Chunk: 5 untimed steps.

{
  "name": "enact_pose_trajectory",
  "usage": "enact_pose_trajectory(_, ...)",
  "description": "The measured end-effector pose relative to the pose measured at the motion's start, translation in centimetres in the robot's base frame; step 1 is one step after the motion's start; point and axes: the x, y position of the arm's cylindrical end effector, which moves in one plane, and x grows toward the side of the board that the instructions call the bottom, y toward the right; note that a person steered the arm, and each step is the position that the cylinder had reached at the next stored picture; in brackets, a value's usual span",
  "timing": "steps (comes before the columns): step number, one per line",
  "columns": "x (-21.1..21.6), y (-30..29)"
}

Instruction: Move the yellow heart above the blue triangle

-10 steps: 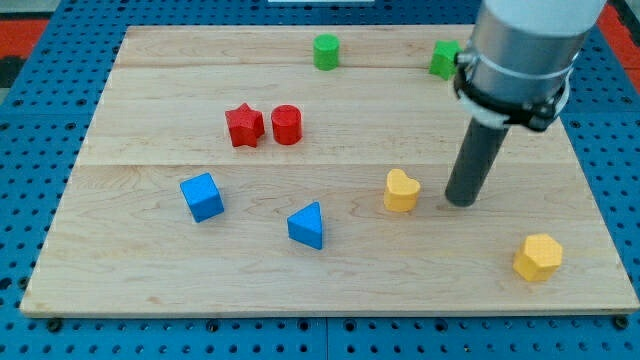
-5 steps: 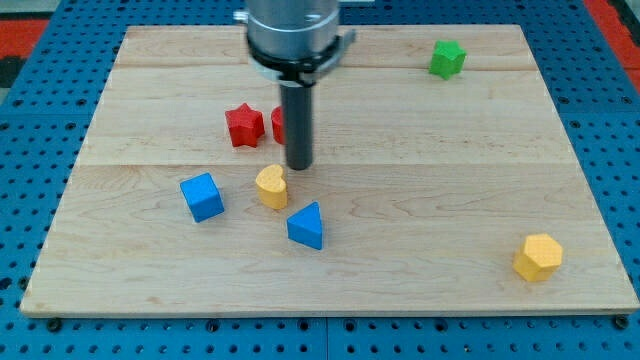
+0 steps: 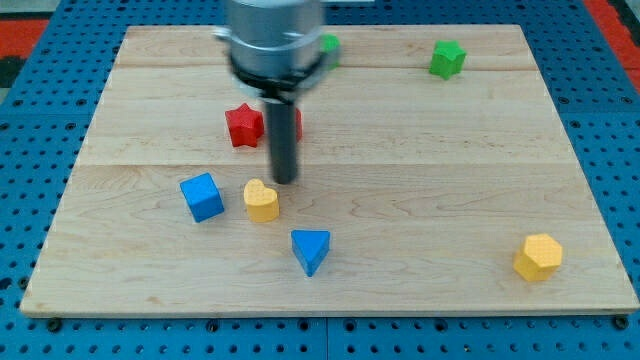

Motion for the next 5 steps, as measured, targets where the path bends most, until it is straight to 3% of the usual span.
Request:
enact_pose_trajectory(1,3.3,-3.0)
enact_pose_trajectory(2,3.8,2.3)
enact_pose_trajectory(3,2.9,2.4)
enact_pose_trajectory(4,-1.9,-9.0)
enact_pose_trajectory(5,1.2,-11.7)
